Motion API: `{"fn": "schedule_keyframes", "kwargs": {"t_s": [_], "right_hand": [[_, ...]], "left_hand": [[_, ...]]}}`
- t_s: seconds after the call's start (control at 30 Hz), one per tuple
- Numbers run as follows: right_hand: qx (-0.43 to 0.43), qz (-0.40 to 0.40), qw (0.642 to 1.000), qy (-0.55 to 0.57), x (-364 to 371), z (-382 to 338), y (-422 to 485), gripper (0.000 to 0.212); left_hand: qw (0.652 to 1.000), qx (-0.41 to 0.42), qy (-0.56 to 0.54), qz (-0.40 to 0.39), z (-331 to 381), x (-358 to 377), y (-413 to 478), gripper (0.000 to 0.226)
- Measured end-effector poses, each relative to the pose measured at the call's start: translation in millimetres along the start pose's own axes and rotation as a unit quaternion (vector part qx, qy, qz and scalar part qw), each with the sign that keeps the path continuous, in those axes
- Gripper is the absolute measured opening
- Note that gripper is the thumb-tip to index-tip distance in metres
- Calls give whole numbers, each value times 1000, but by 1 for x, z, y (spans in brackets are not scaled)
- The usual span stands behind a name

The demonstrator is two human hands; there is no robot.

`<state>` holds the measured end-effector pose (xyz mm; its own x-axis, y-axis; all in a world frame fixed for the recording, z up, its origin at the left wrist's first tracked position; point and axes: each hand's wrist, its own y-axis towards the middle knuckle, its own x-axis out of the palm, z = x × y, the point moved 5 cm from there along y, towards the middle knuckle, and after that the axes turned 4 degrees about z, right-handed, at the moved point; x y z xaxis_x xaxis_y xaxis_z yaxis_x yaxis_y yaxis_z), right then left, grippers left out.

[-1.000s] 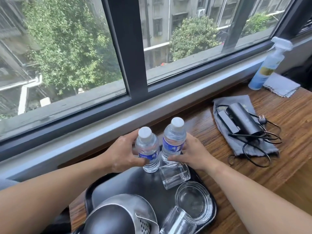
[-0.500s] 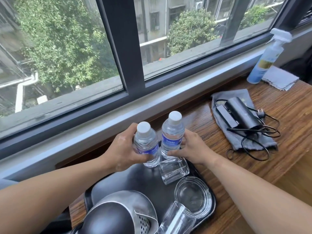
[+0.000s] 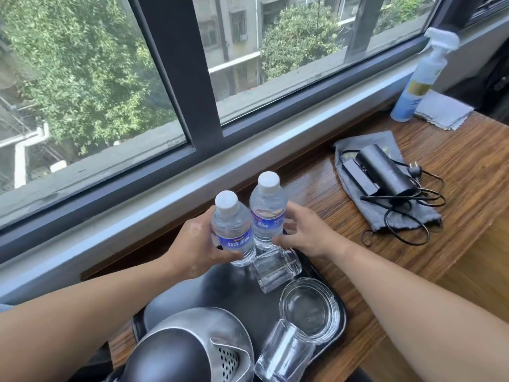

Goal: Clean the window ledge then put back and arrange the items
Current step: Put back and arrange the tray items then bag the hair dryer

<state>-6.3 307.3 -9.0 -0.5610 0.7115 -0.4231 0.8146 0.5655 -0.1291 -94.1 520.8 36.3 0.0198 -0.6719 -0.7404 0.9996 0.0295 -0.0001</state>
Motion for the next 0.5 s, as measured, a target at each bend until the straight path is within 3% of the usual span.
{"fn": "schedule_keyframes", "kwargs": {"t_s": [0.1, 0.23, 0.4, 0.5], "right_hand": [[0, -17, 1000, -11, 3, -2, 0, 61], [-20, 4, 999, -36, 5, -4, 3, 70], [5, 6, 1000, 27, 5, 5, 7, 84], [7, -10, 999, 30, 4, 8, 8, 72]], "left_hand": [[1000, 1, 8, -18, 1, 4, 1, 70], [996, -2, -6, -91, -5, 13, 1, 55], [998, -20, 23, -52, -8, 13, 6, 58], [998, -22, 39, -32, -11, 14, 7, 63]]}}
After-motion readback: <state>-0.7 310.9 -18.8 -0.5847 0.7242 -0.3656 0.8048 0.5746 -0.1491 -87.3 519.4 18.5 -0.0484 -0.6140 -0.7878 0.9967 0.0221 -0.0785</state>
